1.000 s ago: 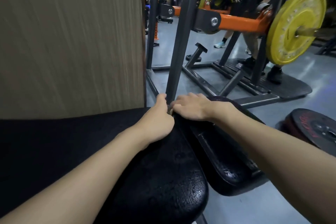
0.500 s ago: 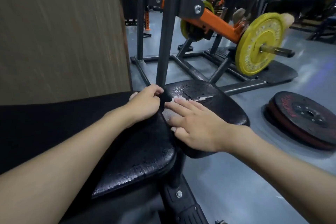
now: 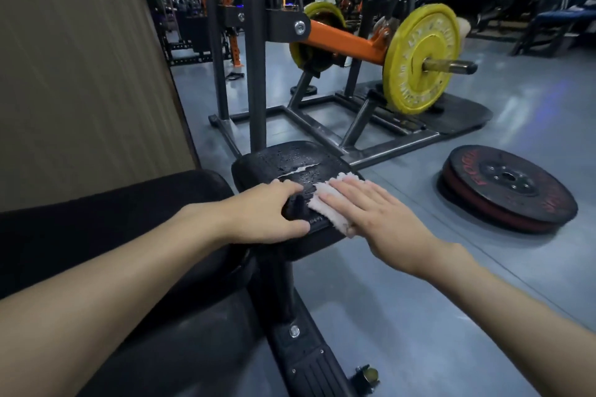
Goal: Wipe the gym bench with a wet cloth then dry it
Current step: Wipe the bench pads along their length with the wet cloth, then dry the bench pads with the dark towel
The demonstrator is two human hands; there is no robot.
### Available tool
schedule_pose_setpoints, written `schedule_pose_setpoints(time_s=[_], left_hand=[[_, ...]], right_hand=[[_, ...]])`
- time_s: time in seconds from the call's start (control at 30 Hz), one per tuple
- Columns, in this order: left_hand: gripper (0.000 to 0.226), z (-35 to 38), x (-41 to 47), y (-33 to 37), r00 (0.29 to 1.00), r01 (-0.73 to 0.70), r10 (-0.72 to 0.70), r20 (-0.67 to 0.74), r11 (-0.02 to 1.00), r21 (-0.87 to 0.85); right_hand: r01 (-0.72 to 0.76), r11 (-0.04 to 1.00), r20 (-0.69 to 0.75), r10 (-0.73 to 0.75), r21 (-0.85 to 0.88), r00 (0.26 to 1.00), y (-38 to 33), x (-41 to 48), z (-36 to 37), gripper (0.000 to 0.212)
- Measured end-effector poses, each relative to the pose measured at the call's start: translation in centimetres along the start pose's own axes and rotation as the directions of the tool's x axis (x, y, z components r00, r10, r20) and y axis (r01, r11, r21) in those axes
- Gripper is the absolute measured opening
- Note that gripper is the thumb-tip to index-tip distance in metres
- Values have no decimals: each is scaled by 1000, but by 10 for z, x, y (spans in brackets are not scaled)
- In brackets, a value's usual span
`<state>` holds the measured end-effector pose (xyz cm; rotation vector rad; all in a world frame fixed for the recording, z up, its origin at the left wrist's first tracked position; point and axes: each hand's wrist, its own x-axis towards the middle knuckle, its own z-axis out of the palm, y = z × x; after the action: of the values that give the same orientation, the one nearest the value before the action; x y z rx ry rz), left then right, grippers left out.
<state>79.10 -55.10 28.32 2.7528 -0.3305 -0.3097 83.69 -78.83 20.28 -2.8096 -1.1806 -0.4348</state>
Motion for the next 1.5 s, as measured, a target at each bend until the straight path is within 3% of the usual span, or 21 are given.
schedule_pose_setpoints(time_s=[0.2, 0.37, 0.43, 0.5, 0.57, 0.63, 0.7, 0.77, 0.97, 1.03, 1.07, 1.17, 1.2, 1.3, 1.37, 1.4, 1.5], left_hand=[[87, 4, 1, 10, 1000, 6, -4, -26, 996, 84], [89, 6, -1, 6, 998, 41, -41, -51, 999, 4], [73, 6, -4, 6, 996, 60, -68, -54, 989, -134], [39, 0, -11, 3, 990, 45, -90, -113, 933, -357], [22, -11, -30, -4, 964, 0, -164, -209, 788, -615], [11, -30, -64, -23, 944, -45, -244, -221, 569, -821], [19, -49, -105, -49, 945, -52, -270, -184, 432, -901], [20, -67, -158, -84, 938, -71, -284, -201, 408, -910], [2, -89, -318, -200, 799, -41, -516, -309, 467, -883], [10, -94, -373, -238, 743, -23, -576, -340, 486, -873], [15, -96, -400, -256, 721, -23, -599, -348, 482, -876], [14, -107, -480, -301, 715, -61, -626, -311, 388, -920], [13, -110, -505, -316, 714, -67, -635, -296, 358, -931], [32, -119, -580, -363, 698, -180, -670, -254, 179, -967], [40, -123, -629, -393, 693, -336, -676, -251, 6, -942], [43, -124, -651, -407, 679, -382, -682, -270, -14, -924], [21, -121, -708, -448, 558, -383, -746, -364, 157, -910]], right_hand=[[63, 951, -75, -42, 301, 996, 12, 6, 0, 88], [-47, 739, -142, 191, 672, 971, -14, 6, -25, 50], [-61, 668, -154, 258, 742, 954, -33, 13, -35, 47], [-37, 614, -180, 288, 788, 940, -56, 25, -47, 47], [-17, 457, -157, 340, 889, 927, -86, 40, -58, 40], [-14, 170, -50, 369, 985, 928, -129, 62, -66, 26], [-16, -81, 39, 300, 997, 953, -175, 84, -72, 18], [-43, -225, 85, 179, 973, 980, -232, 105, -82, 21], [-238, -426, 187, -158, 873, 970, -414, 163, -97, 35], [-320, -436, 230, -247, 841, 941, -476, 177, -100, 43], [-327, -393, 227, -280, 859, 933, -506, 184, -100, 43], [-158, -154, 123, -215, 975, 969, -600, 206, -98, 17], [-74, -70, 60, -174, 995, 983, -632, 213, -98, 24], [59, 34, -51, -215, 998, 975, -725, 225, -103, 48], [135, 103, -99, -300, 985, 949, -780, 232, -103, 47], [167, 128, -111, -359, 978, 927, -805, 235, -103, 47], [182, 156, -84, -490, 971, 868, -874, 248, -106, 58]])
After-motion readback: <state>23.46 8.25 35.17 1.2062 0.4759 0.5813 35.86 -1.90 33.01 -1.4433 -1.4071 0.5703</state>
